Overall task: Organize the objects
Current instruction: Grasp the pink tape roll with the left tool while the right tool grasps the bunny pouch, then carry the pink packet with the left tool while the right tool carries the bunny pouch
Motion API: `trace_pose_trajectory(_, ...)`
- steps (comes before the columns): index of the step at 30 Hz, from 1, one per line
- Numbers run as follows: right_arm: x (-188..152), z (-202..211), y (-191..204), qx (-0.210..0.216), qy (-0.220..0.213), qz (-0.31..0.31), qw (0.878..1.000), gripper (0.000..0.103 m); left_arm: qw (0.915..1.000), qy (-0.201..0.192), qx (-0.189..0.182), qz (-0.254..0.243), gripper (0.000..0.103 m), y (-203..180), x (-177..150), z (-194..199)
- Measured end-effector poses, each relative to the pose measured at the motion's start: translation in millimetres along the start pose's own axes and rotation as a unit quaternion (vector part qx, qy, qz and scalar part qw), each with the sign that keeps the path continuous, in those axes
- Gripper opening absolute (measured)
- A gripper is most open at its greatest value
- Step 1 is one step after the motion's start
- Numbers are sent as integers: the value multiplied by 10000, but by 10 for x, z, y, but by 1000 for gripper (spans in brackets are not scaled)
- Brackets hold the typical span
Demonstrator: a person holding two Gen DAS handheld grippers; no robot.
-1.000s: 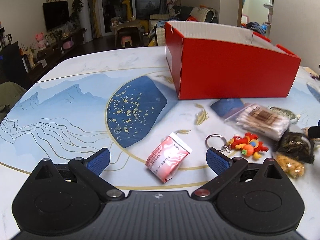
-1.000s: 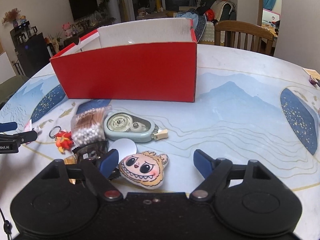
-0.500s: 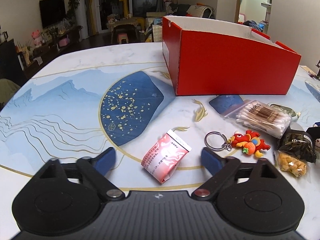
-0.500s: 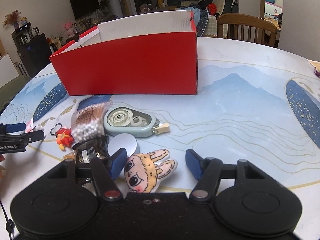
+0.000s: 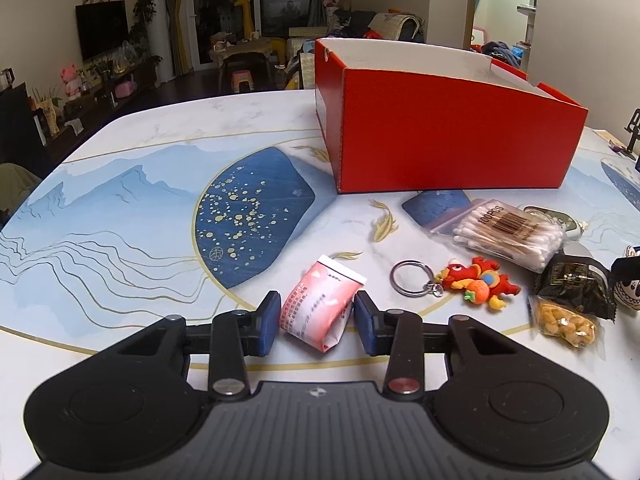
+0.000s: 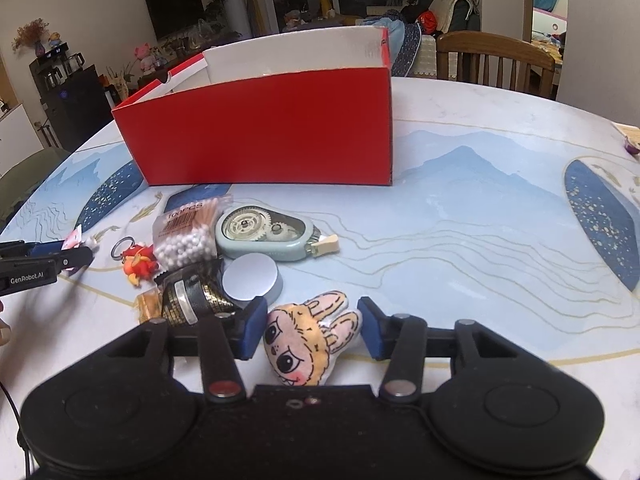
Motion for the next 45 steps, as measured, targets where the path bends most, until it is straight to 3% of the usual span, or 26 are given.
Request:
trace_pose_trajectory(11, 20, 312, -19, 14, -255, 88, 9996, 46, 9993, -201, -290, -78, 38, -210, 118, 371)
trace_pose_trajectory(25, 114, 618, 266, 187, -553, 429, 9974, 46, 9961, -357, -764, -275, 38, -672, 227, 827)
trace_pose_trajectory(37, 677, 863, 595, 296, -1025, 825, 9909, 45, 9910, -768, -996, -457, 38, -960, 736, 1122)
trace_pose_trajectory(45, 1057, 887, 591, 213, -1245, 894, 9880, 45, 9884, -954, -975, -663, 38, -1111, 1095, 1114)
Point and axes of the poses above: each gripper's, at about its wrist camera, not at the fingertips, and z roughly against the way its jaws point, y to its left, x to its top, the point moved 7 cm from there along -z, roughly the way its jaws point, and after that the axes turned 5 degrees about x, right-handed, at the moved point
